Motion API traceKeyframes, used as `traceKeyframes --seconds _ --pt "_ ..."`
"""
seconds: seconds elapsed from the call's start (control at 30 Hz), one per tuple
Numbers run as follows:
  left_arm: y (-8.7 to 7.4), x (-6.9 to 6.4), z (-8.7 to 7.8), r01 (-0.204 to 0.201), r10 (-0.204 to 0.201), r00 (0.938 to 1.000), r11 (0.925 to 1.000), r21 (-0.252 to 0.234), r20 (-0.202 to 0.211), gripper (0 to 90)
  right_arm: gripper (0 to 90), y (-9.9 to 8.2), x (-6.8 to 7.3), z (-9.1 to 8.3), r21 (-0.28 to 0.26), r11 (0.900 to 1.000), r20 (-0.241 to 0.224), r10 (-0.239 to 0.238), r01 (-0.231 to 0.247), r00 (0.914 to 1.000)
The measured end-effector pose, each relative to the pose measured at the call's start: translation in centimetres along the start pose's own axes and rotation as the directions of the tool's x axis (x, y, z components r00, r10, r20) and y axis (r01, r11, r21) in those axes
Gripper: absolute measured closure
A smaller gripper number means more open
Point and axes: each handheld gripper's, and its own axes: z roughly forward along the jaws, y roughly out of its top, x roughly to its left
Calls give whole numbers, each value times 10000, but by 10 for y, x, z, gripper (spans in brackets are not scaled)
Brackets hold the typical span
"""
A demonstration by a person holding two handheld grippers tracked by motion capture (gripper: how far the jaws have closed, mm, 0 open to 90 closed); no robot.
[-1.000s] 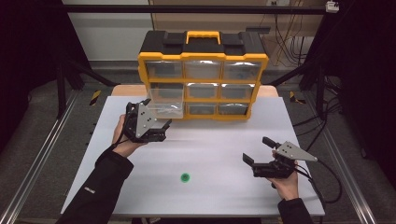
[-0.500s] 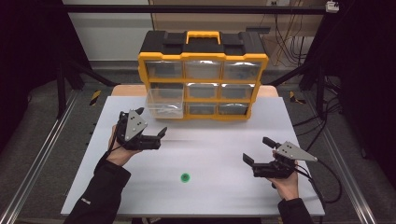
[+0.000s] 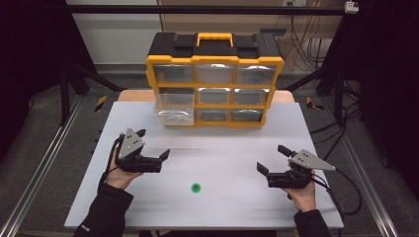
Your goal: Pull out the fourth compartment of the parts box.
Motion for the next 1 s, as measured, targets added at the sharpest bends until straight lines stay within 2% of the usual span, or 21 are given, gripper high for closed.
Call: traceKeyframes --seconds 0.03,0.13,0.17,0.2,0.27,0.3,0.33,0.37,0.4,0.57,0.8,1.0 --pt "-2 -1 0 -34 35 10000 9999 -139 17 0 1 0 0 0 -8 10000 -12 -23 23 10000" --pt "-7 -4 2 -32 33 10000 9999 -116 32 0 0 0 0 1 -33 10000 -16 -77 77 10000" --pt "-8 -7 3 64 -65 10000 10000 63 73 0 0 0 0 0 -12 10000 -12 -71 71 10000" --pt "-9 -7 3 -72 72 10000 10000 44 25 0 1 0 0 1 -1 10000 -9 -80 80 10000" --pt "-10 -11 4 78 -80 9999 9999 136 125 0 1 0 0 1 5 10000 -2 -55 55 10000" --pt "-11 -12 4 -62 61 10000 9999 103 60 0 0 -1 0 1 3 10000 -4 -72 72 10000" --pt "-12 -15 5 0 -3 9999 9997 243 119 0 1 -1 0 1 6 10000 -1 -83 83 10000" --pt "-13 -16 5 -160 158 9998 9997 174 109 0 1 -1 0 1 -8 10000 1 -75 75 10000" --pt "-14 -19 6 -36 30 9997 9996 264 243 0 0 -1 0 1 23 10000 7 -36 36 10000" --pt "-19 -31 12 -154 117 9978 9982 580 648 0 0 -1 0 2 50 10000 11 -66 66 10000" --pt "-23 -43 22 -339 238 9949 9941 1028 985 0 1 -2 0 2 67 9999 6 -108 108 9999" --pt "-27 -53 30 -262 112 9922 9923 1208 1239 0 1 -1 0 1 68 10000 46 -33 33 10000"
